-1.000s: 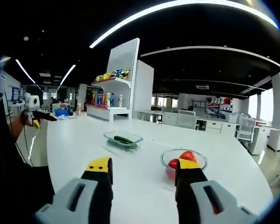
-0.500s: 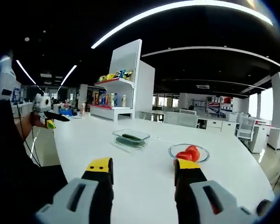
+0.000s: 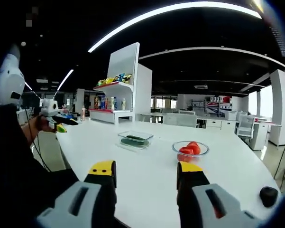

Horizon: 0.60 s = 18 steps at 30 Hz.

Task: Sort the scattered tomatoes and cucumbers on the table and place them into their respective storage containers

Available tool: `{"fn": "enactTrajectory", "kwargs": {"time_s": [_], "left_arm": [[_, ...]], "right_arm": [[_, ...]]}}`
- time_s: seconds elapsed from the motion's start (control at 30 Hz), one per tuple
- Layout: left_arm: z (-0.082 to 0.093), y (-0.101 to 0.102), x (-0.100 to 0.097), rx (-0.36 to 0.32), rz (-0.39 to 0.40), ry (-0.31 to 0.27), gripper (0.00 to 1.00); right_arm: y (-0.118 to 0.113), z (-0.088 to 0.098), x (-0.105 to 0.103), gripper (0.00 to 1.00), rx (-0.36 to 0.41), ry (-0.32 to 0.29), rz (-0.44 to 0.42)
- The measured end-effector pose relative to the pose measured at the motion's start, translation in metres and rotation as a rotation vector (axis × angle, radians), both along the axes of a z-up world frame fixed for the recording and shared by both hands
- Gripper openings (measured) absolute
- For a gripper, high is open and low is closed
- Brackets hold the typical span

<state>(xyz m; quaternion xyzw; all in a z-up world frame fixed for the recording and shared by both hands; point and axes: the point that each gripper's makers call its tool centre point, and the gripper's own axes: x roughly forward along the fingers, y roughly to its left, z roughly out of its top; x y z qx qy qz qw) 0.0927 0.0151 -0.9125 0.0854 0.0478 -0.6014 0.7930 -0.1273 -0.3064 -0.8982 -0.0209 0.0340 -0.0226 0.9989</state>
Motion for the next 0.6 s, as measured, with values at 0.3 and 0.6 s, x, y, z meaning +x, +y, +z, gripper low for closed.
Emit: {"fn": "enactTrajectory", "kwargs": {"time_s": [0.3,0.6], "left_arm": [[0.001,0.003,-0.006,0.004,0.009,-0.007,0.67],[-0.002,0.002,-0.008,0.008,0.0,-0.005,0.66]], "right_arm": [[0.016,-0.01,-0.006,0.48,-0.017,0.028,0.012],[0.019,-0.013,-0.002,0.47,0.001,0.029,0.026]]}}
